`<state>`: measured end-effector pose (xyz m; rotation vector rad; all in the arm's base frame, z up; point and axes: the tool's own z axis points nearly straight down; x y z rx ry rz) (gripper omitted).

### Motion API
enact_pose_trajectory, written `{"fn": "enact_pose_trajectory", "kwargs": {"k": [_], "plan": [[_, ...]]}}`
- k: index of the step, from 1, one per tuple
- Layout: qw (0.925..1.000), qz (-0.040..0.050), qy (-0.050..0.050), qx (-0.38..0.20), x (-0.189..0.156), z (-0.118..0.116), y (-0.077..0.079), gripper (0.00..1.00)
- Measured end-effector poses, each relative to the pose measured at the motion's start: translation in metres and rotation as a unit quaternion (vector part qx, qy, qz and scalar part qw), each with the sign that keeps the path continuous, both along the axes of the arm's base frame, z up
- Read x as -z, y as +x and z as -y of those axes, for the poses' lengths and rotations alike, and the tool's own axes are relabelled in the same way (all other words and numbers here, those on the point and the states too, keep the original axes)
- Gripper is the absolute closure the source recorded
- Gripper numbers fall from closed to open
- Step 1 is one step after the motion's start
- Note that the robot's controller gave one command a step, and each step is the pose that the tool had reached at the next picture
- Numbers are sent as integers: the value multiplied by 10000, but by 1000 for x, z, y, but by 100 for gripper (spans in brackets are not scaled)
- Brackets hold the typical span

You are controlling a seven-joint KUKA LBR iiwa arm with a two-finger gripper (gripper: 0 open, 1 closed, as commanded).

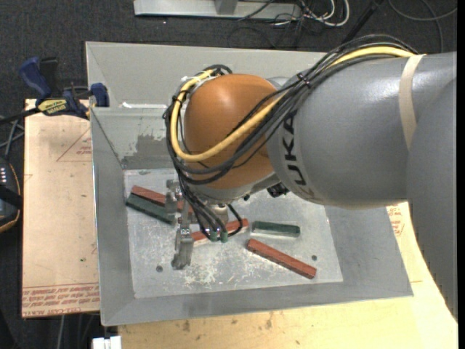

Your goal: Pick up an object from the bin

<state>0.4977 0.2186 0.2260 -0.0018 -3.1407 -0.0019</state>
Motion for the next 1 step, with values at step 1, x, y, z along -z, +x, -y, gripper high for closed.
{"fn": "enact_pose_trajectory", "kwargs": {"k": [1], "plan": [[10000, 0, 0, 0, 0, 0, 0, 0]]}}
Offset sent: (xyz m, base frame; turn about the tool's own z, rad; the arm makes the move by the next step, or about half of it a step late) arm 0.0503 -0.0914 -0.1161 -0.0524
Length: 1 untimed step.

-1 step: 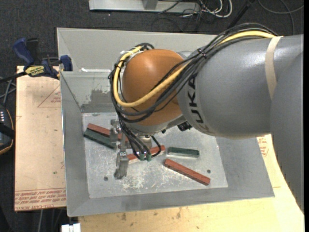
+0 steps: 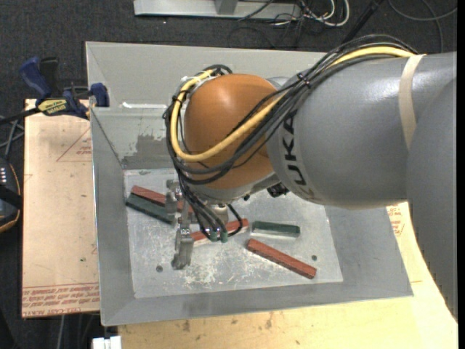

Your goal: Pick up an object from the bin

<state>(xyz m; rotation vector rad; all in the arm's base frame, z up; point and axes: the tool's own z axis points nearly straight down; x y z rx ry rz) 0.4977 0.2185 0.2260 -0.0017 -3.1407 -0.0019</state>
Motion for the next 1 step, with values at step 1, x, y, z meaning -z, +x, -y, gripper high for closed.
{"fn": "enact_pose_trajectory", "kwargs": {"k": [1], "plan": [[9999, 37, 10, -157, 56, 43, 26, 0]]}}
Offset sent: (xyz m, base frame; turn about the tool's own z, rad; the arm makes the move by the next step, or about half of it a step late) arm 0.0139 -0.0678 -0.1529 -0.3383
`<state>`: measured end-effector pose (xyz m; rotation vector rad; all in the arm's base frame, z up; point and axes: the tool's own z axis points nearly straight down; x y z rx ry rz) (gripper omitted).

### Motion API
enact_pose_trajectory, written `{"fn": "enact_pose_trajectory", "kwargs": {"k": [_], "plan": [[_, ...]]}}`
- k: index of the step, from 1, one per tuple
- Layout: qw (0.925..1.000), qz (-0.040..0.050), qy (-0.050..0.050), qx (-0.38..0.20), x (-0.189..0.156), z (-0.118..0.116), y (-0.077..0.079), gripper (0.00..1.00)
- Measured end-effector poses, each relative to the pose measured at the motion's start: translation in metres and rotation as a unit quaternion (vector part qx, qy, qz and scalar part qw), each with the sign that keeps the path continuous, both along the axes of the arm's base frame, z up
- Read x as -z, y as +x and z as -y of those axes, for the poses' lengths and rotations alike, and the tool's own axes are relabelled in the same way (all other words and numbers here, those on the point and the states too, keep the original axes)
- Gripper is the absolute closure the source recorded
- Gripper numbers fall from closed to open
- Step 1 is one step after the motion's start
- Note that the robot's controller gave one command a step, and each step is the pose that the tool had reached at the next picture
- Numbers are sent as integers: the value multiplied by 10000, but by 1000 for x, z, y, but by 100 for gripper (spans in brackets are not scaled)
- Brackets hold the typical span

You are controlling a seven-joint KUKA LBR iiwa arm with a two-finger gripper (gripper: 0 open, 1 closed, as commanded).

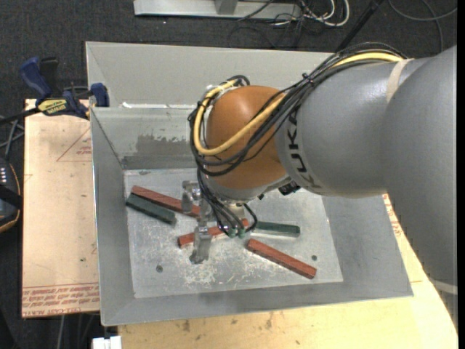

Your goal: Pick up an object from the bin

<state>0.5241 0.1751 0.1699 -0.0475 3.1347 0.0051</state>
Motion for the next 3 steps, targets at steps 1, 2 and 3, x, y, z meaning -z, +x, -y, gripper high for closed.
{"fn": "enact_pose_trajectory", "kwargs": {"k": [1, 2, 3], "plan": [[9952, -18, -17, -979, 60, 17, -5, 0], [9901, -24, -12, -1404, 99, 28, 14, 100], [9901, -24, -12, -1404, 99, 28, 14, 100]]}}
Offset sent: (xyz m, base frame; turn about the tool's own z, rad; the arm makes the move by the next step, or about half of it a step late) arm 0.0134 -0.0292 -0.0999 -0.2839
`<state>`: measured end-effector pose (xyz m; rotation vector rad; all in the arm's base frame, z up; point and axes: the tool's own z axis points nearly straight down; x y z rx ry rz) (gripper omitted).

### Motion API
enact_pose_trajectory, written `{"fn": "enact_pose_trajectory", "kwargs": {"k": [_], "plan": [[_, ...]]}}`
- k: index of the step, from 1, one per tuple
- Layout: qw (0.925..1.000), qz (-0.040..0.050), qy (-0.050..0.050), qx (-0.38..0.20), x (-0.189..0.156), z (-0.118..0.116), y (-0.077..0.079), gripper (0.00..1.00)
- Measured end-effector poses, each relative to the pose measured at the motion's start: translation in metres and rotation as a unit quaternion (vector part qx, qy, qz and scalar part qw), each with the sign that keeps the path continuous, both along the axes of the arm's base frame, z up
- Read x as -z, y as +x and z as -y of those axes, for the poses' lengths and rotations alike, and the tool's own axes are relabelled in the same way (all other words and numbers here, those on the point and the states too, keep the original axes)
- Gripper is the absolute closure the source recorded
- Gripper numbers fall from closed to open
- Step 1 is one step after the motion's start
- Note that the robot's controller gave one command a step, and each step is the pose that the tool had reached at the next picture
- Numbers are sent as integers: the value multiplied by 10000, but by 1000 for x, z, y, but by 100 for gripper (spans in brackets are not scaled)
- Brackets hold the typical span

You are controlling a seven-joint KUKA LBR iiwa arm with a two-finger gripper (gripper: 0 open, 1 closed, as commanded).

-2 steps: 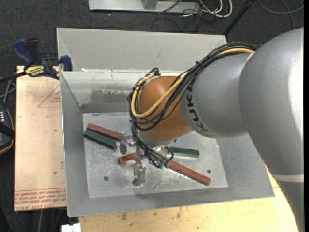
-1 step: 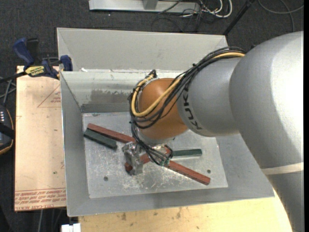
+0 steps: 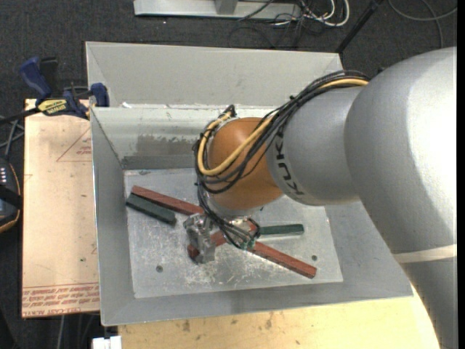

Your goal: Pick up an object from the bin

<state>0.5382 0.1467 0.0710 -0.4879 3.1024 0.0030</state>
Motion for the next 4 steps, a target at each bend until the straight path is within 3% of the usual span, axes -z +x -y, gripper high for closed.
{"fn": "enact_pose_trajectory", "kwargs": {"k": [1, 2, 3, 4], "plan": [[10000, -22, -8, 23, -61, 3, 3, 100], [10000, 37, 5, -13, -94, 4, 13, 100], [10000, -18, -10, -87, -117, 0, 14, 100], [9999, -5, -3, -134, -171, 11, 22, 100]]}}
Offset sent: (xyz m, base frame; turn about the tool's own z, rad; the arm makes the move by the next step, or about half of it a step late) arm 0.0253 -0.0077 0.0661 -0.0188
